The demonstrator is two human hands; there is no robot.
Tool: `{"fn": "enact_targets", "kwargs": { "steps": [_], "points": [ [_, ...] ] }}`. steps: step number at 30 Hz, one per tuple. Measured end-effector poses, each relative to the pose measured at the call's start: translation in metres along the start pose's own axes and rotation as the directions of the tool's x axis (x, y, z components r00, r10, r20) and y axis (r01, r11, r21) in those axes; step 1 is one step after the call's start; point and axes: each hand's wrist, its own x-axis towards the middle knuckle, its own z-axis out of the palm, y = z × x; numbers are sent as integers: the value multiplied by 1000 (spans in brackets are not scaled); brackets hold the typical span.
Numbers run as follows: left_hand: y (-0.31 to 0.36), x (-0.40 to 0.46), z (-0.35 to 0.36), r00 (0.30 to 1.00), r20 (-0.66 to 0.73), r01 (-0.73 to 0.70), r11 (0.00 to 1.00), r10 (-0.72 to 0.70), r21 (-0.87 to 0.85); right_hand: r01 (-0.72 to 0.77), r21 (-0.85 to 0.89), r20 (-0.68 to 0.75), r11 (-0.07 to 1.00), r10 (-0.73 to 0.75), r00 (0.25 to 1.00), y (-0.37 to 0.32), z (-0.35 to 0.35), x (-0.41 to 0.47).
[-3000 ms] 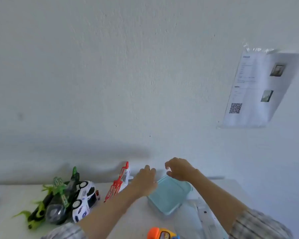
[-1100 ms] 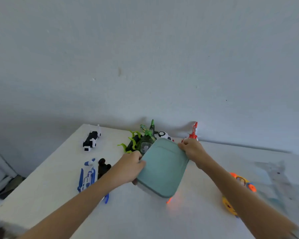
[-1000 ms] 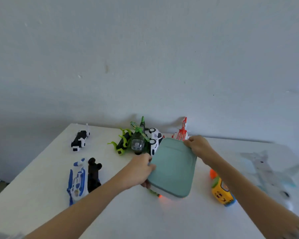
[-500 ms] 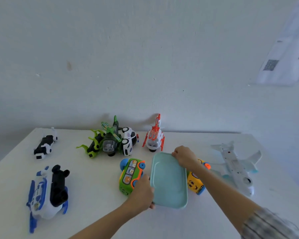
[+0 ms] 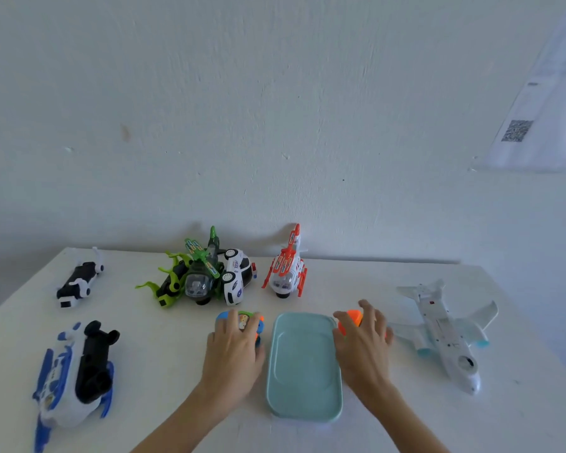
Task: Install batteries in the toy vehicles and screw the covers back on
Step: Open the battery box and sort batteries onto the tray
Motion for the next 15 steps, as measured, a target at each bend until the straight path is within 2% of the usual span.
{"fn": "enact_targets", "kwargs": {
  "steps": [2,4,6,10,15],
  "points": [
    [-2,-1,13,991,75,108,993,-111,49,-181,-29,188,983,184,965,8,5,-13],
    [-3,-1,22,968,127,206,975,-216,88,-263,-5,295,965,252,922,15,8,-17],
    [-4,2,26,951,168,243,964,-258,104,-216,25,306,976,198,931,25,6,-15],
    [-26,4,22,924,155,341,937,-350,80,-152,12,282,988,142,949,55,-5,-5],
    [-82,3,20,865,58,497,866,-499,50,-73,-151,210,986,105,972,96,-19,2]
  ]
}}
